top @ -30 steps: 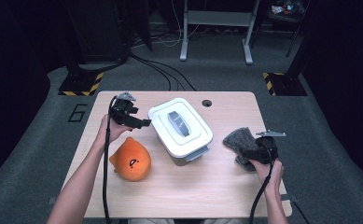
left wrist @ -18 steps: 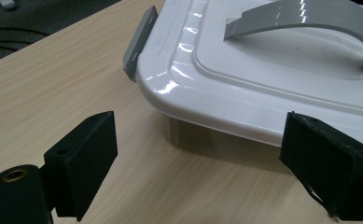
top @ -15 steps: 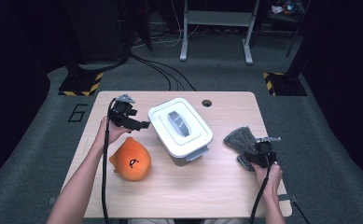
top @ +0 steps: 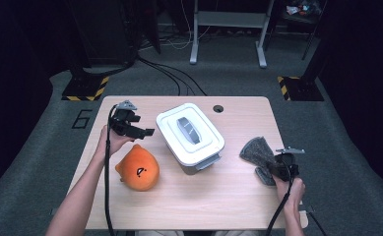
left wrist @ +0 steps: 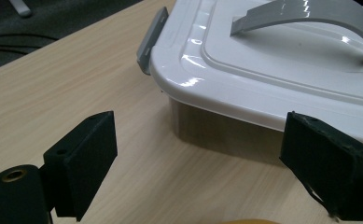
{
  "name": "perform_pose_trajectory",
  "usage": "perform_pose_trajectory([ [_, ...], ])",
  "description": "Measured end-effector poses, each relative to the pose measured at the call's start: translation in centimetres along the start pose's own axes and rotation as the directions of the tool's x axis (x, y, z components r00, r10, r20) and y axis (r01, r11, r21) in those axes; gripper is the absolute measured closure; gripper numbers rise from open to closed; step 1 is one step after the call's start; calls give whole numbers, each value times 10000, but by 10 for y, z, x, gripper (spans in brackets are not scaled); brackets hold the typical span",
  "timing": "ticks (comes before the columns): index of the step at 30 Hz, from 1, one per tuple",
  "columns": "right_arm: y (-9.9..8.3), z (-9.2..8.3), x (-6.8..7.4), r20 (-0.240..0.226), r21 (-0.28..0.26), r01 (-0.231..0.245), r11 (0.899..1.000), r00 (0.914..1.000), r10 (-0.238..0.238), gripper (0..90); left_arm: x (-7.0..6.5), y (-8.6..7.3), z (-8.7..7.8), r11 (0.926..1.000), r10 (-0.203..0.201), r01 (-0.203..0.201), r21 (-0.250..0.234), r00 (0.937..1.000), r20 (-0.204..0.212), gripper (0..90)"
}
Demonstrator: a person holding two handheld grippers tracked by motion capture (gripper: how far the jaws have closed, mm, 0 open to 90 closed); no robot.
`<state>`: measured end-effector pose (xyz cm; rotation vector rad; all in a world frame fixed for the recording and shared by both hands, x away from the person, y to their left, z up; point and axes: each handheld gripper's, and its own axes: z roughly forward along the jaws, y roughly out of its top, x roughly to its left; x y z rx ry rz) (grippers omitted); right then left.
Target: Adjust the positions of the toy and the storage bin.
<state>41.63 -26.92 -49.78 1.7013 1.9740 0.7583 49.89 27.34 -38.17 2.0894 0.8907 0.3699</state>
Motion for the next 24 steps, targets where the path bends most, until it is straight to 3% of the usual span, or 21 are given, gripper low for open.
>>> perform_pose_trajectory([
  [4,-7,-11,1,34,-15,232,9997,9997,-232,755,0,-9,-13,10000,79,-81,-38,9984,-558,105],
  [8,-15,-17,2,55,65,264,9996,9996,-264,748,3,-20,-25,9990,-200,160,-406,9949,-985,106],
  [12,-21,-23,4,62,77,284,9996,9996,-285,738,9,-38,-35,9971,-628,560,-508,9875,-1447,106],
  [15,-25,-26,6,95,143,370,9992,9993,-371,736,14,-52,-39,9940,-1003,907,-608,9782,-1818,106],
  [21,-35,-33,6,109,166,282,9995,9995,-284,733,24,-82,-37,9867,-1618,1538,-534,9621,-2194,106],
  [24,-41,-37,6,164,180,245,9995,9996,-248,731,27,-91,-35,9848,-1738,1684,-431,9590,-2240,106],
])
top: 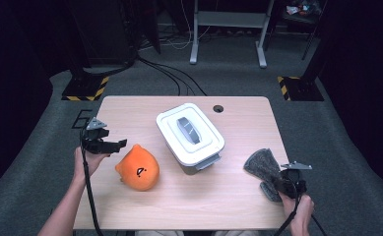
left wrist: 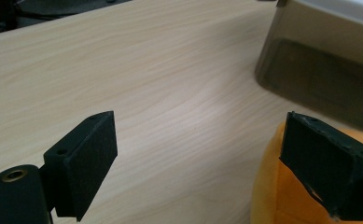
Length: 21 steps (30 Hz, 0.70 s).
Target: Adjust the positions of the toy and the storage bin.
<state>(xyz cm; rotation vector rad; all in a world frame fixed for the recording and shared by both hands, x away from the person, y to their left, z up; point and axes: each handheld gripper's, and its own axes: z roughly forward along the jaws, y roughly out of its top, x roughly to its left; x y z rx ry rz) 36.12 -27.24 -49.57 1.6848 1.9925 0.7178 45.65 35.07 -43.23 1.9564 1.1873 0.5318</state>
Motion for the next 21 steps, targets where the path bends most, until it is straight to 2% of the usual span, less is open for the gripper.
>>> perform_pose_trajectory([
  [8,-16,-11,-5,145,34,-77,10000,9999,77,705,10,-18,3,9994,-279,285,175,9991,-322,106],
  [9,-16,-12,-5,164,43,-225,9997,9996,224,675,12,-20,3,9990,-330,339,282,9989,-334,106],
  [10,-17,-12,-6,97,8,-118,9999,9999,118,579,13,-23,4,9987,-473,480,180,9982,-359,106],
  [15,-11,-21,-3,132,-243,-14,9997,9999,17,262,17,-29,5,9981,-533,547,266,9973,-496,106],
  [20,1,-40,10,-33,-639,473,9968,9989,-476,155,22,-36,9,9968,-666,690,402,9961,-570,106],
  [21,5,-44,15,-201,-768,570,9954,9981,-588,144,22,-37,9,9961,-709,736,479,9960,-547,106],
])
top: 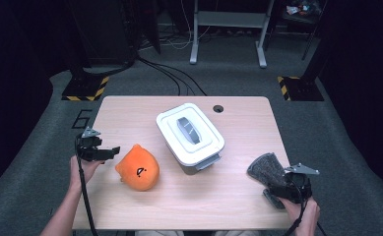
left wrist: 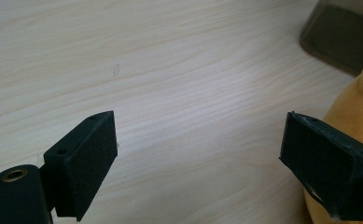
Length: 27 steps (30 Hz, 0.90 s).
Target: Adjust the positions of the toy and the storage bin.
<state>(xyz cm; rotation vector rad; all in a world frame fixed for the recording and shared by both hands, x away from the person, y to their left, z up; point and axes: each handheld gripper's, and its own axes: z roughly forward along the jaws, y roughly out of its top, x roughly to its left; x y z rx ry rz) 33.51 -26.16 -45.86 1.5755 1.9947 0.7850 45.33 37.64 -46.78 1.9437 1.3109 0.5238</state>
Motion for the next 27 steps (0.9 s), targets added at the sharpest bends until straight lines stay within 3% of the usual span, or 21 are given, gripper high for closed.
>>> perform_pose_trajectory([
  [6,22,0,18,-700,-544,665,9963,9951,-702,141,6,-5,4,9995,-295,295,124,9996,10,106],
  [16,54,28,41,-1655,-828,956,9920,9802,-1082,119,8,-11,16,9992,-310,314,264,9994,-142,106],
  [21,68,37,47,-1885,-882,1149,9895,9734,-1299,109,12,-22,29,9974,-393,412,586,9986,-347,106],
  [25,76,41,49,-1946,-776,1231,9894,9714,-1361,99,17,-26,35,9965,-683,702,458,9967,-435,106],
  [27,80,42,50,-2019,-842,1220,9890,9698,-1368,99,17,-27,36,9967,-615,639,501,9969,-480,106],
])
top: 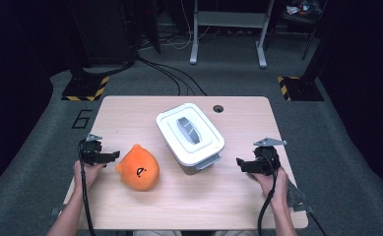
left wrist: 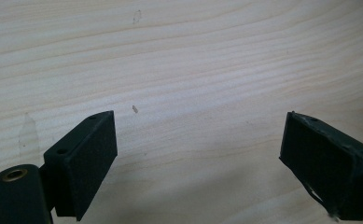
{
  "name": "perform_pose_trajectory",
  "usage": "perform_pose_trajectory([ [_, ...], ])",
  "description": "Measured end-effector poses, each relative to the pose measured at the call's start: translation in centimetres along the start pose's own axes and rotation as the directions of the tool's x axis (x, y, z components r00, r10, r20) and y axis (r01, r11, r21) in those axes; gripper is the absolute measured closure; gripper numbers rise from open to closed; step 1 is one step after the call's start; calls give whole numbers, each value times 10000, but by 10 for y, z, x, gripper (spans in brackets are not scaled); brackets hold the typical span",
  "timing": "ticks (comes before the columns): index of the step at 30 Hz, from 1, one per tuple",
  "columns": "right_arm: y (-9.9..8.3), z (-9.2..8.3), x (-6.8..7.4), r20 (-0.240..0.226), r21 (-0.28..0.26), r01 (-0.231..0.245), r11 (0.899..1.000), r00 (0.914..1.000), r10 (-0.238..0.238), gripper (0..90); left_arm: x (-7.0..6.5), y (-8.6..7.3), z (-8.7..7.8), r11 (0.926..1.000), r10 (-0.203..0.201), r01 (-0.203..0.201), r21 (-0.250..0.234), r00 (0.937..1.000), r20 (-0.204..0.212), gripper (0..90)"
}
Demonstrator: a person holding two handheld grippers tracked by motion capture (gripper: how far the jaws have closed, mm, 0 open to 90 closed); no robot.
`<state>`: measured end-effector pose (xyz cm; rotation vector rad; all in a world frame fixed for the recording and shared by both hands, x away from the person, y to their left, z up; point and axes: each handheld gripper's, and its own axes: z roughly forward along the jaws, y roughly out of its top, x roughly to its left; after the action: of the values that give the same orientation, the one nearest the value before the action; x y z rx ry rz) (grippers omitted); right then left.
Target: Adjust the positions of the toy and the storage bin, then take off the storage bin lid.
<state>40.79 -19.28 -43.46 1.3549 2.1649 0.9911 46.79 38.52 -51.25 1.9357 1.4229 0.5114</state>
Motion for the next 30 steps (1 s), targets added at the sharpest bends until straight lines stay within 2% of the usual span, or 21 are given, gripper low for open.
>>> perform_pose_trajectory([
  [1,2,0,0,-12,-22,-25,10000,10000,25,99,0,0,0,10000,78,-78,61,10000,26,107],
  [2,3,0,0,-44,6,-52,10000,10000,52,99,-2,0,2,10000,-79,79,-39,10000,3,106],
  [4,7,1,-1,-122,-29,-67,10000,9999,67,98,-3,1,2,9999,99,-99,20,9999,-40,107],
  [11,19,5,-3,-192,21,-84,10000,9998,84,98,-4,0,5,9999,110,-111,109,9999,91,106],
  [13,23,5,-3,-226,-38,-14,10000,9997,13,98,-6,-2,6,9996,285,-284,91,9996,-91,110],
  [15,25,5,-3,-258,-64,-18,10000,9997,16,98,-8,-5,9,9989,415,-414,235,9991,-38,110],
  [17,29,5,-3,-225,-51,-8,10000,9997,7,97,-10,-7,10,9983,562,-558,174,9982,-190,109],
  [19,32,4,-4,-257,-50,-3,10000,9997,2,96,-10,-7,10,9987,483,-481,147,9988,-100,107],
  [26,46,1,-4,-460,-226,11,9997,9989,-21,90,-9,-8,11,9987,505,-506,-63,9985,-189,108],
  [30,55,2,-3,-545,-276,145,9995,9984,-159,86,-9,-10,12,9990,343,-348,-279,9992,-195,108],
])
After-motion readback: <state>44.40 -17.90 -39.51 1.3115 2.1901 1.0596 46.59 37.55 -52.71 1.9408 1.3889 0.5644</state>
